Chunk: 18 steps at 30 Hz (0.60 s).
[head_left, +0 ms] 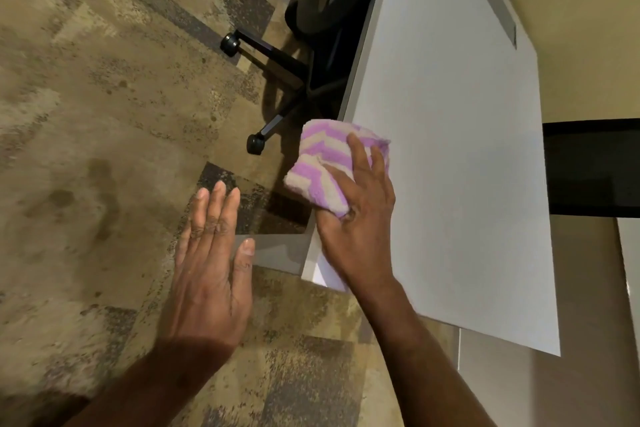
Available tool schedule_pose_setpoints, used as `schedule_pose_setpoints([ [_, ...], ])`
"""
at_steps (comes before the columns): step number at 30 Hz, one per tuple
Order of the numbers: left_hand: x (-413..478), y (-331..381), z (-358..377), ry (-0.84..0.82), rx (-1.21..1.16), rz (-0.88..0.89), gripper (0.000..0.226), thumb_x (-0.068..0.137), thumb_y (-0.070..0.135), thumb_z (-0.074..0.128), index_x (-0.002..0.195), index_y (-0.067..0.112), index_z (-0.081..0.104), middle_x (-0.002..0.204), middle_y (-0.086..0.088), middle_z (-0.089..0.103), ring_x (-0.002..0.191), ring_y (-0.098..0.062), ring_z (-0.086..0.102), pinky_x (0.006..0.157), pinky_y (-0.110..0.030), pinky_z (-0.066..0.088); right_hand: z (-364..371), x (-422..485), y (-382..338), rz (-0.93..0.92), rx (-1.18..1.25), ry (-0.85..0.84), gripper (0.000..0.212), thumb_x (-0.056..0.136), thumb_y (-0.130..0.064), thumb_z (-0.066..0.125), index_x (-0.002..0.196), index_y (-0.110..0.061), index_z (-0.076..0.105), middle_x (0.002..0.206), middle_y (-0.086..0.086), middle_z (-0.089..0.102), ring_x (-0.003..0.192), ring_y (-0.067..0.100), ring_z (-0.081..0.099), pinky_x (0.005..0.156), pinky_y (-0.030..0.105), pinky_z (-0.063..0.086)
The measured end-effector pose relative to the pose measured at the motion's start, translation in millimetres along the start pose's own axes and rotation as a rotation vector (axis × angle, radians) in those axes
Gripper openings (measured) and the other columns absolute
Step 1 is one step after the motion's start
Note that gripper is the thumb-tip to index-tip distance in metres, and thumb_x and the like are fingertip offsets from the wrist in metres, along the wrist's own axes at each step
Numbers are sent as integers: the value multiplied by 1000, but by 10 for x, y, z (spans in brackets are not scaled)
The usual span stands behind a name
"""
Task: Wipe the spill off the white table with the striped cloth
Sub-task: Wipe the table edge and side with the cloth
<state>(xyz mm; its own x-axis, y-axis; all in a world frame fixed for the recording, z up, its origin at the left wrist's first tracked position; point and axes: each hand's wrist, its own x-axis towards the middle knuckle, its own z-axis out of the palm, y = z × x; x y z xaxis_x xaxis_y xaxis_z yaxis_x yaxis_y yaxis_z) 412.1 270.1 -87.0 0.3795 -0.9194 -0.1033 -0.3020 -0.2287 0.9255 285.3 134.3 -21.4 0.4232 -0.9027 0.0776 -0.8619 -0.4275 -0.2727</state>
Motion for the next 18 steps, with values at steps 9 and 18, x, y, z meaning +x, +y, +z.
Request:
schedule_pose_setpoints([
  [9, -72, 43, 46, -33, -1, -8, 58, 109, 31, 26, 165, 25, 11, 174, 10, 3, 159, -4, -7, 121, -12, -13, 42, 334, -95, 207, 87, 69, 49, 88, -31, 60, 136, -24, 63, 166, 4, 33, 156, 31, 20, 122, 63, 25],
  [18, -215, -27, 46, -36, -42, -25, 57, 108, 27, 30, 164, 19, 19, 172, 8, 10, 160, -7, -3, 128, -38, 3, -191, -637, -251, -141, -115, -187, 54, 75, -16, 69, 128, -28, 70, 167, 4, 31, 159, 32, 9, 119, 66, 21],
])
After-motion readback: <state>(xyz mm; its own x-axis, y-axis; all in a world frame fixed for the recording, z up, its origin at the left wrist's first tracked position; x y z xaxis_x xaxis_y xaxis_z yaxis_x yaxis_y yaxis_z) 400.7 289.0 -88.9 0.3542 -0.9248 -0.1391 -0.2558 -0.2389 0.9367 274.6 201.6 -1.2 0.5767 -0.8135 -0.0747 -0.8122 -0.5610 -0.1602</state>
